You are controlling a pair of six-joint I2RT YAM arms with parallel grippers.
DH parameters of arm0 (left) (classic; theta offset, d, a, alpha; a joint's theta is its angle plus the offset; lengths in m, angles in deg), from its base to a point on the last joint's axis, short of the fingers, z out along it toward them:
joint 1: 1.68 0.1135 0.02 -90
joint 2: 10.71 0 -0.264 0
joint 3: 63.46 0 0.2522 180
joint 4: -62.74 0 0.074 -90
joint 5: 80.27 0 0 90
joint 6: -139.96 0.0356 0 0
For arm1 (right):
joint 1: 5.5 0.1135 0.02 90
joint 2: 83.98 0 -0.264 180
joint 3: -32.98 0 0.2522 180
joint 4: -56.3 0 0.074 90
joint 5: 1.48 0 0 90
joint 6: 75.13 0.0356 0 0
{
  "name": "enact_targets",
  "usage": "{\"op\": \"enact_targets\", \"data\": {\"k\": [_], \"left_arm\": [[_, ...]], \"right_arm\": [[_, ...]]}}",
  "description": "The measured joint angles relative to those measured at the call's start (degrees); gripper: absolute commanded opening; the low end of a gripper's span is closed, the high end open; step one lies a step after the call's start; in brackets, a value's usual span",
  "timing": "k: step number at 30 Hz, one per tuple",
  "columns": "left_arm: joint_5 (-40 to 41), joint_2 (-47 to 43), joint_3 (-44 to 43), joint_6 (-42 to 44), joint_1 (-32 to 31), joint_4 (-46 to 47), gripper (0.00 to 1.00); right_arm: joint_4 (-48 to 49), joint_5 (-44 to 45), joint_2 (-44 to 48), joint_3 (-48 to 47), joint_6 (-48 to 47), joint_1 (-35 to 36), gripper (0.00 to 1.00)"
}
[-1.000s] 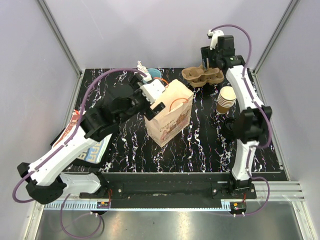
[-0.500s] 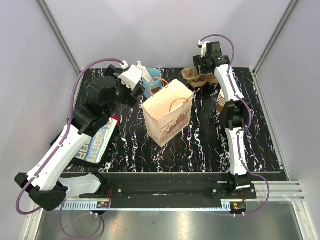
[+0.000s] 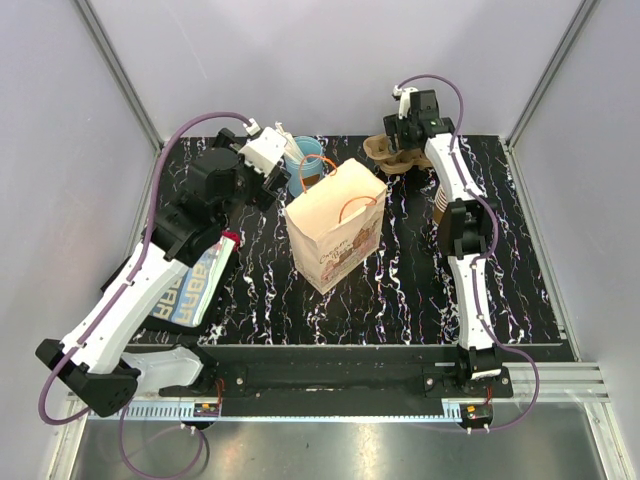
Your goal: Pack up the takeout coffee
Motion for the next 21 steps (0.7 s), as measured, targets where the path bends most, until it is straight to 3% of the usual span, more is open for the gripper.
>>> {"op": "enact_targets", "data": {"k": [5, 17, 21], "left_arm": [[0.07, 0.22, 0.0, -0.17, 0.79, 0.0, 0.99], [0.04, 0.42, 0.0, -0.44, 1.73, 0.0, 0.99], [0.02, 0.52, 0.0, -0.52, 1.73, 0.0, 0.99]], "right_arm": [[1.77, 0.07, -1.68, -0.02, -0.24, 0.0, 0.73], [4.04, 0.52, -3.06, 1.07, -0.57, 0.04, 0.46], [5.25, 0.57, -1.84, 3.28, -0.76, 0.09, 0.47]]}}
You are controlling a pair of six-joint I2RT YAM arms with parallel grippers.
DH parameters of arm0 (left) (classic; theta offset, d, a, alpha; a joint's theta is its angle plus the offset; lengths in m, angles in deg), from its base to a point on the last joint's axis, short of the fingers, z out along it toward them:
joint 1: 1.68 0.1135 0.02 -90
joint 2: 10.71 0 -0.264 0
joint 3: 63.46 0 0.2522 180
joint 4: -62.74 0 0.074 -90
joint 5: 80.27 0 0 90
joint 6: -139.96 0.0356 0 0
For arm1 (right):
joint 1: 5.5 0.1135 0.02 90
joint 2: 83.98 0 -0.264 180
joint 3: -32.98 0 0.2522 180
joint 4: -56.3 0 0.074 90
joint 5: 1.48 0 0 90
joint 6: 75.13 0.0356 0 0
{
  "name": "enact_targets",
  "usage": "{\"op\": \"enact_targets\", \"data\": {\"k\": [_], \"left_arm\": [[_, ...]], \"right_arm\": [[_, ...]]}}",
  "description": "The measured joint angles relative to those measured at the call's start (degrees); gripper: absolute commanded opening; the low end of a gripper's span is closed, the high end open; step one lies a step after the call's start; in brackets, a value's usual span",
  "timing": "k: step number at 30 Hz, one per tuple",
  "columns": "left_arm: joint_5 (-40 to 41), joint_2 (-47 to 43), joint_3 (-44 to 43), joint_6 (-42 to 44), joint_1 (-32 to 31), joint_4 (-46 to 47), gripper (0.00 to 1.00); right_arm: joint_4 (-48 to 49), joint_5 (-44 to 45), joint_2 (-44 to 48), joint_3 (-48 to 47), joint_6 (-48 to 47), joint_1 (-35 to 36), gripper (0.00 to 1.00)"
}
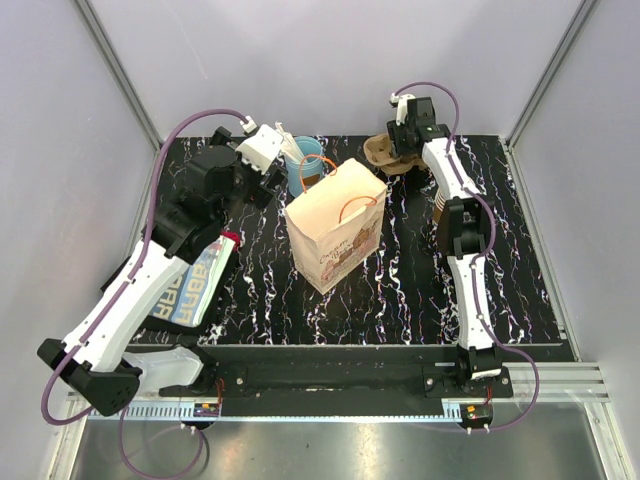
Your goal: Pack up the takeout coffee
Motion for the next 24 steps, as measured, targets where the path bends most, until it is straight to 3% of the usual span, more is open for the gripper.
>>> {"op": "enact_targets", "data": {"k": [5, 11, 17, 24], "left_arm": [[0.0, 0.07, 0.37, -0.09, 0.0, 0.07, 0.99], [0.02, 0.59, 0.61, -0.09, 0.0, 0.17, 0.99], [-0.26, 2.25, 0.31, -0.42, 0.35, -0.04, 0.99], [-4.39, 5.79, -4.37, -1.9, 3.08, -0.81, 0.99]], "right_arm": [[-0.85, 0.61, 4.87, 5.53, -0.59, 0.13, 0.47], [-2.99, 0.94, 16.15, 13.6, -1.33, 0.17, 0.47], [-4.28, 1.03, 29.11, 15.3, -2.54, 0.59, 0.47], [-6.49, 3.98, 43.8, 19.02, -5.07, 6.03, 0.47]]}}
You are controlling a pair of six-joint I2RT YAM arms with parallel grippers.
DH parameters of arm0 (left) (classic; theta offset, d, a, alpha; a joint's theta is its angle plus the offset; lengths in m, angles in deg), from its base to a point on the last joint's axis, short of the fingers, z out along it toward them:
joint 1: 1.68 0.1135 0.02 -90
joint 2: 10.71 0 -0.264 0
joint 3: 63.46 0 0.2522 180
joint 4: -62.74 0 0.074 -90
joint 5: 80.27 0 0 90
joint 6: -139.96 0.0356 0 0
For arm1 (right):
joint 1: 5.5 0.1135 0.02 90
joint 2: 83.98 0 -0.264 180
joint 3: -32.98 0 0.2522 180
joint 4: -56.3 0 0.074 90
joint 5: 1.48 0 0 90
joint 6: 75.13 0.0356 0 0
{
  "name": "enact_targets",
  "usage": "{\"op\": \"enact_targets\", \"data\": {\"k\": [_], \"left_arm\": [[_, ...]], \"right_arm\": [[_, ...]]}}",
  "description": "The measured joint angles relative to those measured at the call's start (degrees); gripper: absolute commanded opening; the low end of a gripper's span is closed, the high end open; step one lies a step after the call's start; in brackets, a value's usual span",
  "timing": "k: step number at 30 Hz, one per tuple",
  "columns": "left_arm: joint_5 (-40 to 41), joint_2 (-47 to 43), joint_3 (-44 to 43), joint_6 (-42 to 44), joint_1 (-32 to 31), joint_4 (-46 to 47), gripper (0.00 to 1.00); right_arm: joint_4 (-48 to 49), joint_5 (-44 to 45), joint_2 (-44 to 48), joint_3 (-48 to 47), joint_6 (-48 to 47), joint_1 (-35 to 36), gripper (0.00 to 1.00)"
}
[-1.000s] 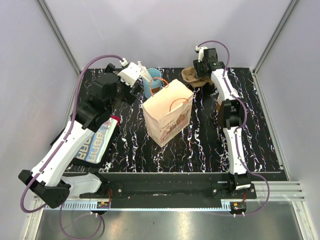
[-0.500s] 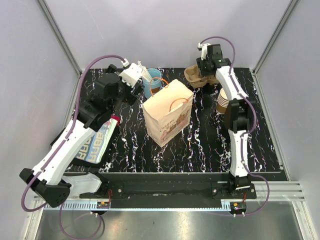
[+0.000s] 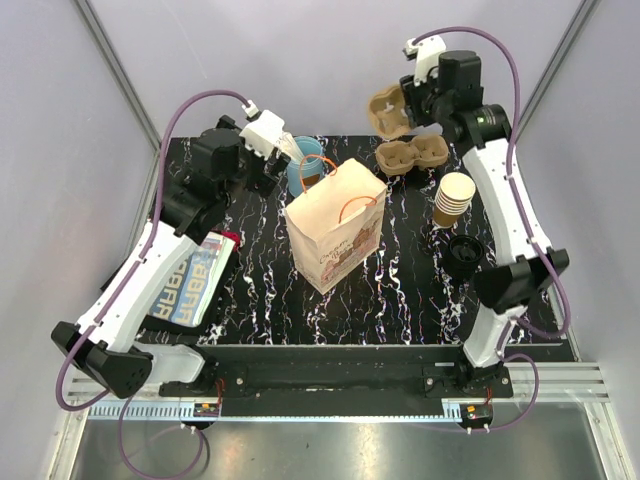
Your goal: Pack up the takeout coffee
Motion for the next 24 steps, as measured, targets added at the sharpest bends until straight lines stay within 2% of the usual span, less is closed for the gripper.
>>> {"op": "enact_targets", "data": {"k": [8, 13, 21, 23, 24], "left_arm": [[-10.78, 2.78, -6.01, -1.31, 1.2, -0.55, 0.99], [-16.94, 5.49, -7.5, -1.36, 1.25, -0.85, 0.99], [-22.16, 11.8, -9.94, -1.09, 1.36, -1.57, 0.99], [-23.61, 12.79, -10.47, -1.03, 1.42, -1.81, 0.93], [-24.02, 12.98, -10.58, -1.03, 1.44, -1.81, 0.79]], "right_arm": [[-2.36, 5.31, 9.81, 8.41, -2.36, 12.61, 0.47], [-3.93, 9.62, 11.43, 12.52, -3.17, 16.94, 0.47], [-6.38, 14.56, 12.09, 16.37, -3.41, 22.29, 0.48], [-6.56, 15.47, 12.41, 16.61, -3.41, 23.06, 0.48], [-6.6, 15.87, 12.61, 16.63, -3.41, 23.37, 0.48]]}}
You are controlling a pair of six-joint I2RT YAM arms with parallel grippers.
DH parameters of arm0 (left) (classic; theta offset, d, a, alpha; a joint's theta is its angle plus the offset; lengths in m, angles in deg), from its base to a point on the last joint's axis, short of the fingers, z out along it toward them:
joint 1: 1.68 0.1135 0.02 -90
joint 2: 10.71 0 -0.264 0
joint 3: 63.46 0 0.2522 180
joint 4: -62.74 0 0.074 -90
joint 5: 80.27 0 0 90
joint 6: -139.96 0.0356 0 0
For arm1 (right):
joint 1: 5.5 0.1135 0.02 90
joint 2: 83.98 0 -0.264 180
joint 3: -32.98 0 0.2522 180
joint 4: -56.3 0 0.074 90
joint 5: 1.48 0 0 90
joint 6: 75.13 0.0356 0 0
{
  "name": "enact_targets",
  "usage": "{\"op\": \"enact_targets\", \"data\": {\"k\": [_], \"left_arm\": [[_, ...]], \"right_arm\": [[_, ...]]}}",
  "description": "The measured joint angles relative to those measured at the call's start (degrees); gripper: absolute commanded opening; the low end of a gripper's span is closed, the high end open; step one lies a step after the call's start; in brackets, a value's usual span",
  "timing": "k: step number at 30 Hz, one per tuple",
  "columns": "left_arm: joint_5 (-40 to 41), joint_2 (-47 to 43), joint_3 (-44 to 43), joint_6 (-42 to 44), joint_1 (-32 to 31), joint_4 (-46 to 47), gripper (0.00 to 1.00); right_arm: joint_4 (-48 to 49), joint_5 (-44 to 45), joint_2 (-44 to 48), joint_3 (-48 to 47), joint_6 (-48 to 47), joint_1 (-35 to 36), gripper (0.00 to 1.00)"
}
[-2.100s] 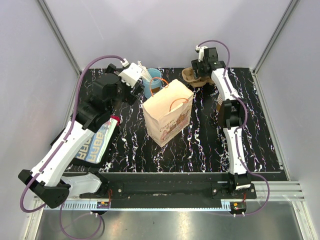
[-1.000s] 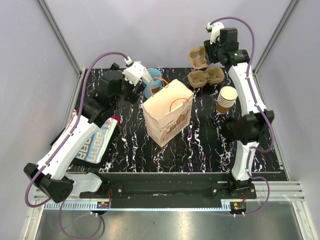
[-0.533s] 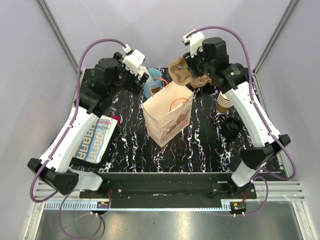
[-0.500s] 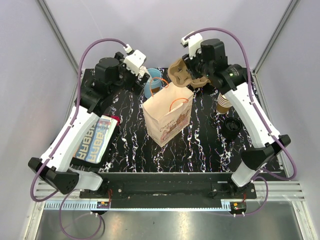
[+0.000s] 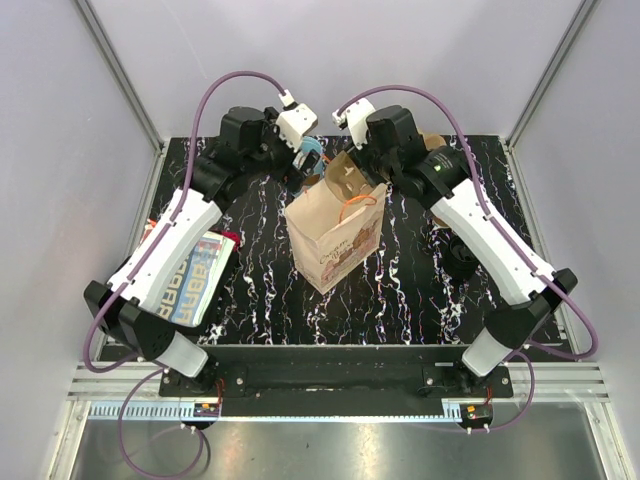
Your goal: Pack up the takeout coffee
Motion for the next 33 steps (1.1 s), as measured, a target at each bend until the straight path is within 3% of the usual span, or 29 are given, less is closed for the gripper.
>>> {"op": "enact_targets", "data": {"k": [2, 3, 7, 16, 33], "left_arm": [[-0.81, 0.52, -0.7, -0.33, 0.07, -0.42, 0.62], [-1.03, 0.76, -1.14, -0.26, 0.07, -0.44, 0.49], [-0.79, 1.68, -2.91, -1.42, 0.07, -0.39, 0.3], [3.72, 4.22, -3.39, -5.9, 0.07, -0.5, 0.24], [5.51, 4.7, -0.79, -15.15, 0.07, -0.52, 0.18]], "right_arm": [[0.0, 0.74, 0.52, 0.09, -0.02, 0.44, 0.48], [-0.04, 1.09, 0.87, 0.11, -0.02, 0.59, 0.48], [-0.04, 2.08, 2.16, 0.42, -0.02, 0.96, 0.48], [-0.17, 3.61, 1.97, 0.48, -0.07, 4.26, 0.49], [0.92, 11.37, -7.48, 0.07, -0.59, 10.25, 0.49]]}}
